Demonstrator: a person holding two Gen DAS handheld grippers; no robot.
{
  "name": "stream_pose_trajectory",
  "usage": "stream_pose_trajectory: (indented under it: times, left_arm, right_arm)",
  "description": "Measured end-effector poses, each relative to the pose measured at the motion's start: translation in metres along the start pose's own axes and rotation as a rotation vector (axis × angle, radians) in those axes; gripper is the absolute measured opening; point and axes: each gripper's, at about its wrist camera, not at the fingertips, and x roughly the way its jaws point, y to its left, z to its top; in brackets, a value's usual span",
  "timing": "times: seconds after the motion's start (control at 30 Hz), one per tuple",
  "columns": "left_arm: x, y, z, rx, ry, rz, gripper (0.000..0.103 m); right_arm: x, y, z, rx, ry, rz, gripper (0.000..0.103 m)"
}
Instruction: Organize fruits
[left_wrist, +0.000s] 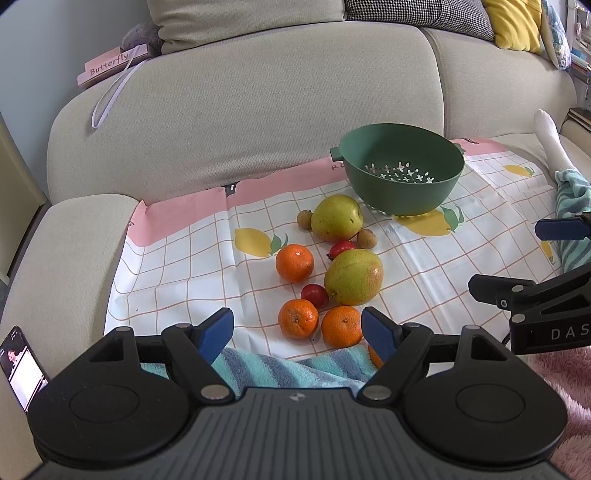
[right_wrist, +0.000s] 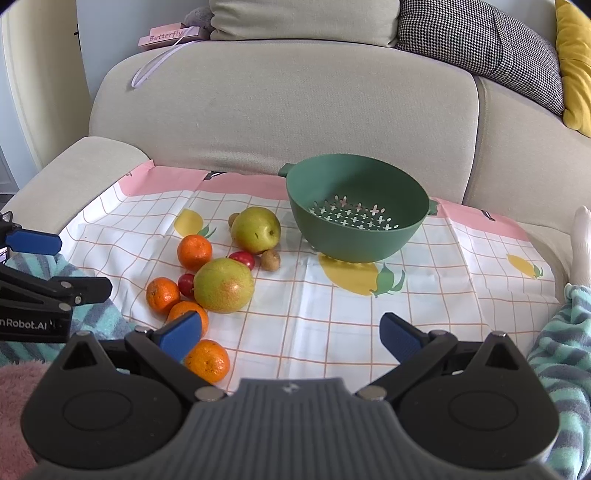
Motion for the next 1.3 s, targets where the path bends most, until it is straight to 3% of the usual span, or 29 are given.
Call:
stream_pose_trajectory:
  times: [1.3]
  left_arm:
    - [0.003, 0.0022, -0.004, 0.0, 0.005, 0.0, 0.092]
  right_arm:
    - [0.0017, -0.0039, -0.0061, 0.009, 0.01, -0.001, 0.099]
